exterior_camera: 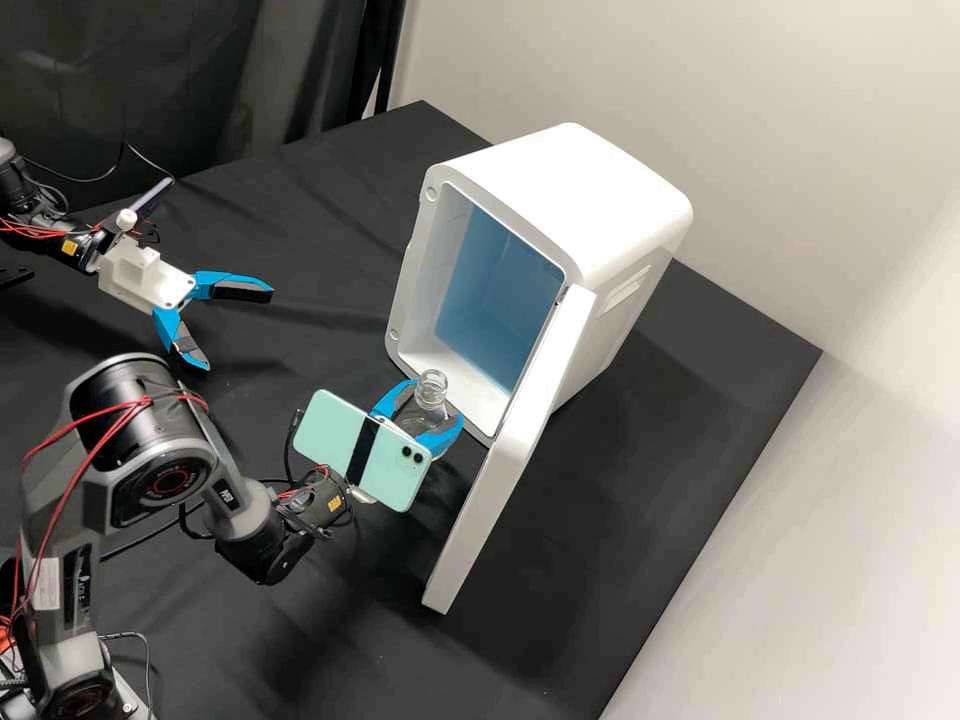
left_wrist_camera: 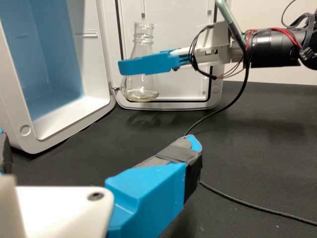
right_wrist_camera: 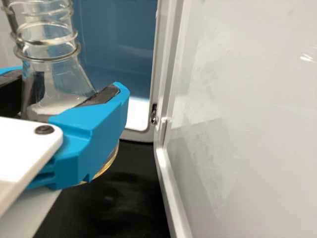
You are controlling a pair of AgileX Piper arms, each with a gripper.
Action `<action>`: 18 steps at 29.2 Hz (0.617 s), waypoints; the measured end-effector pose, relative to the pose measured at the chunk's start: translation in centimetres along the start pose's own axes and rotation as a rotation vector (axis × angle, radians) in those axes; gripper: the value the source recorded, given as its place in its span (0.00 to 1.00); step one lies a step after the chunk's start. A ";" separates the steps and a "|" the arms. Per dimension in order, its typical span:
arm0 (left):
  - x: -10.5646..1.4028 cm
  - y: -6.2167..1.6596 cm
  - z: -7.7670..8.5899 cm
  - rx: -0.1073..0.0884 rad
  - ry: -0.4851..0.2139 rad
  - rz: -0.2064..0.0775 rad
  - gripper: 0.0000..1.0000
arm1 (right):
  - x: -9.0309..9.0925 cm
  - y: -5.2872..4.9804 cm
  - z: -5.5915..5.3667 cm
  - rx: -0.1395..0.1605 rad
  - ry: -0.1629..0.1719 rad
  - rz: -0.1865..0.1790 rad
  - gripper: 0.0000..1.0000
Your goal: Place the flask in the incubator
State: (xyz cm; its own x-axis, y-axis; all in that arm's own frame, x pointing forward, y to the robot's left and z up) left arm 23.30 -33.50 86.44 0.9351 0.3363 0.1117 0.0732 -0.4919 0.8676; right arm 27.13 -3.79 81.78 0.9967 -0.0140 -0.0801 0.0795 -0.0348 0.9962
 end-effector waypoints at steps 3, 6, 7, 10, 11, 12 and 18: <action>0.0 0.00 0.0 0.000 0.000 0.000 1.00 | -0.1 0.0 -0.1 0.002 0.005 -0.005 0.00; 0.0 0.00 0.0 0.000 0.000 0.000 1.00 | -0.1 -0.2 -0.1 -0.001 0.007 -0.016 0.00; 0.0 0.00 0.0 0.000 0.000 0.000 1.00 | -0.1 -0.2 -0.1 -0.001 0.007 -0.017 0.00; 0.0 0.00 0.0 0.000 0.000 0.000 1.00 | -0.1 -0.2 -0.1 -0.001 0.007 -0.017 0.00; 0.0 0.00 0.0 0.000 0.000 0.000 1.00 | -0.1 -0.2 -0.1 -0.001 0.007 -0.017 0.00; 0.0 0.00 0.0 0.000 0.000 0.000 1.00 | -0.1 -0.2 -0.1 -0.001 0.007 -0.017 0.00; 0.0 0.00 0.0 0.000 0.000 0.000 1.00 | -0.1 -0.2 -0.1 -0.001 0.007 -0.017 0.00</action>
State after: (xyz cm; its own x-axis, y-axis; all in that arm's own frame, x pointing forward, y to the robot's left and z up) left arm 23.30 -33.50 86.44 0.9351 0.3363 0.1117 0.0732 -0.4919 0.8676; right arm 26.99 -3.68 81.61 0.9953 -0.0061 -0.0969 0.0966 -0.0336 0.9948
